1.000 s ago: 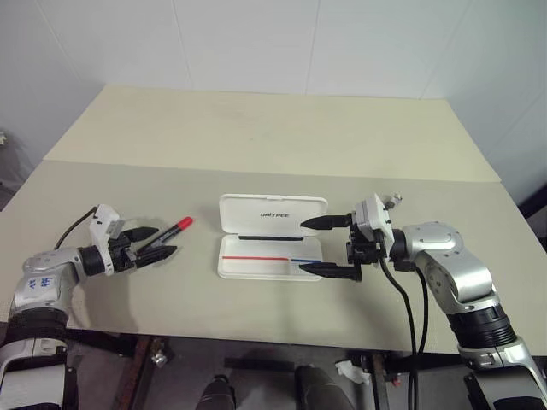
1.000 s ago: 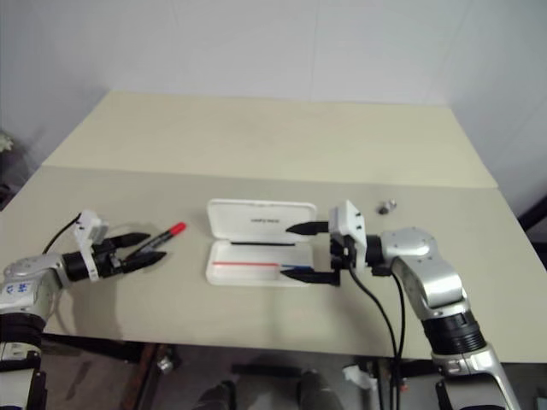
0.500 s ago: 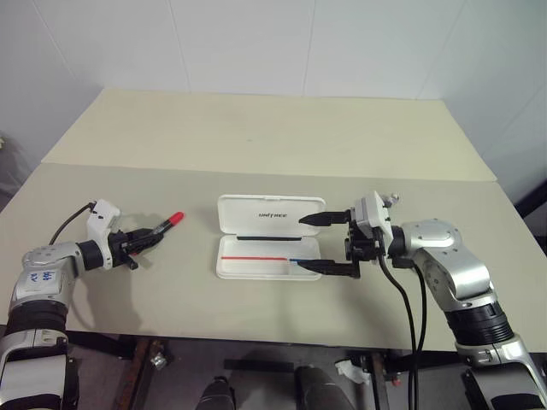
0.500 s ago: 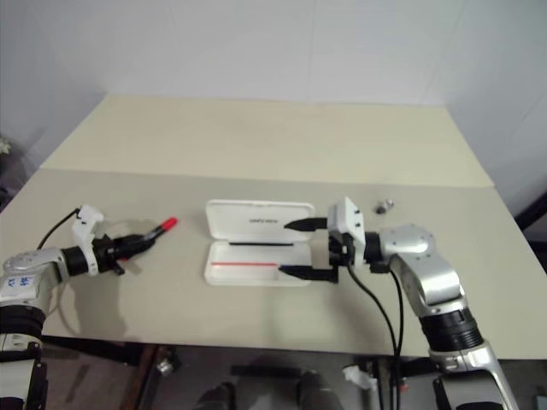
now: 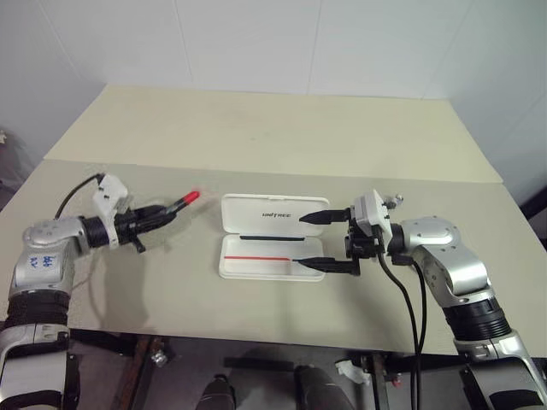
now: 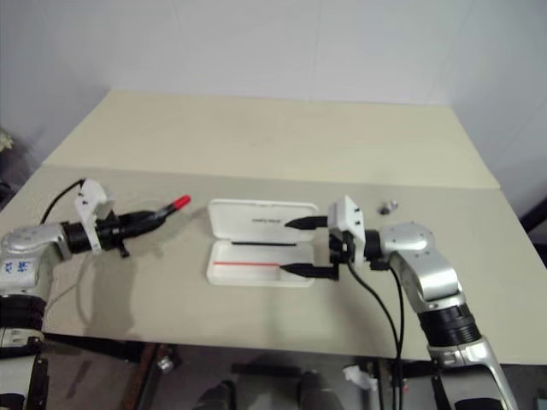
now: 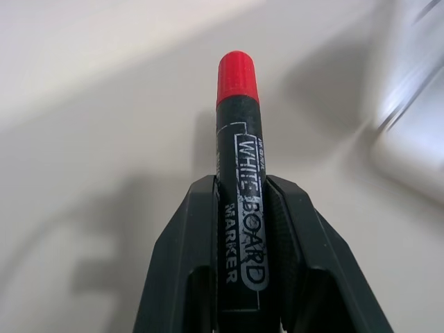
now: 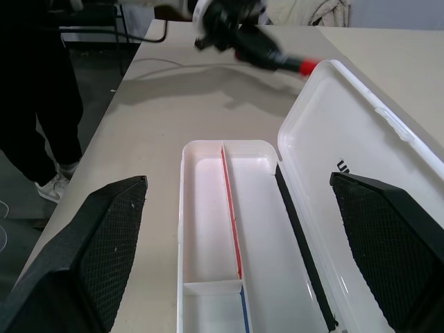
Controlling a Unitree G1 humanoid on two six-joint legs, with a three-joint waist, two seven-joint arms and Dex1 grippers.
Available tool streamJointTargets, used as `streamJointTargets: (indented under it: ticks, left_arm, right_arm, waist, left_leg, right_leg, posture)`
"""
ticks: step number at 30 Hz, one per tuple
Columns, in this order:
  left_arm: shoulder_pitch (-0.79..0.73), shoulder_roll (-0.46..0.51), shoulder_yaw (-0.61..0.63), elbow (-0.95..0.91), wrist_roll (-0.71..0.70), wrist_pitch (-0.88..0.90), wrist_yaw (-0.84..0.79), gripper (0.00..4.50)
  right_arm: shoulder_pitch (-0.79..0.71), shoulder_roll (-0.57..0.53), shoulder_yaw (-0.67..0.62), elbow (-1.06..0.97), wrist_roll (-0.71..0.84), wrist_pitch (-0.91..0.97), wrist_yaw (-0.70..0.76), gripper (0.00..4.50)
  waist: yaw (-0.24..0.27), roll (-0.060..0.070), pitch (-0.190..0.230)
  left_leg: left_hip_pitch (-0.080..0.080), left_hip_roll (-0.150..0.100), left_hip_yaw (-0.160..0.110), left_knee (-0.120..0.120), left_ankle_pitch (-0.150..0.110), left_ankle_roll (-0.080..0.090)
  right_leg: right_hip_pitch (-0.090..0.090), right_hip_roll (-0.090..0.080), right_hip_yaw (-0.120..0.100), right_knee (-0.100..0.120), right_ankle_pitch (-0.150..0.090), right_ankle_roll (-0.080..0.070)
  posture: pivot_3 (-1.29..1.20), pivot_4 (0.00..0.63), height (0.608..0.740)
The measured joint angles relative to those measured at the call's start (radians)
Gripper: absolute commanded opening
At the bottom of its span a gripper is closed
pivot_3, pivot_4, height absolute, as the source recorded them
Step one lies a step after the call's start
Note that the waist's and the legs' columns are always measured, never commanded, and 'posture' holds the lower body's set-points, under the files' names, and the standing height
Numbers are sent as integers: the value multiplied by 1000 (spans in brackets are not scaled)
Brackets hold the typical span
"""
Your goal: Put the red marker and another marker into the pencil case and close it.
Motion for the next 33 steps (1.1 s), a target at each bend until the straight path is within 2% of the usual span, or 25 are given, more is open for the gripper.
streamJointTargets:
  ticks: [6,13,19,33]
  left_arm:
    - [-10,0,-20,-236,-126,122,-103,639]
    - [-29,-7,-161,-397,-168,264,-170,639]
    - [-104,-22,-291,-410,-107,305,-172,639]
    - [-227,-191,-463,-229,103,234,-136,639]
  right_arm:
    - [2,-8,0,2,0,-2,12,4500]
    - [6,-9,0,2,0,-2,10,4500]
    - [8,-14,-1,2,-1,-3,6,4500]
    - [32,-21,-4,0,-3,-3,-22,4500]
  waist:
    - [-5,0,0]
    - [-4,0,0]
    - [-3,0,0]
    - [-1,0,0]
  left_leg:
    - [0,0,0,0,0,0]
    - [0,0,0,1,0,0]
    - [0,0,0,2,0,0]
    - [-1,0,0,3,0,0]
  right_leg:
    - [0,0,0,0,0,0]
    - [0,0,0,-1,0,0]
    - [1,0,0,-1,0,0]
    - [1,0,0,-1,0,1]
  posture:
    - [0,150,740]
    - [0,150,740]
    - [0,150,740]
    - [0,150,740]
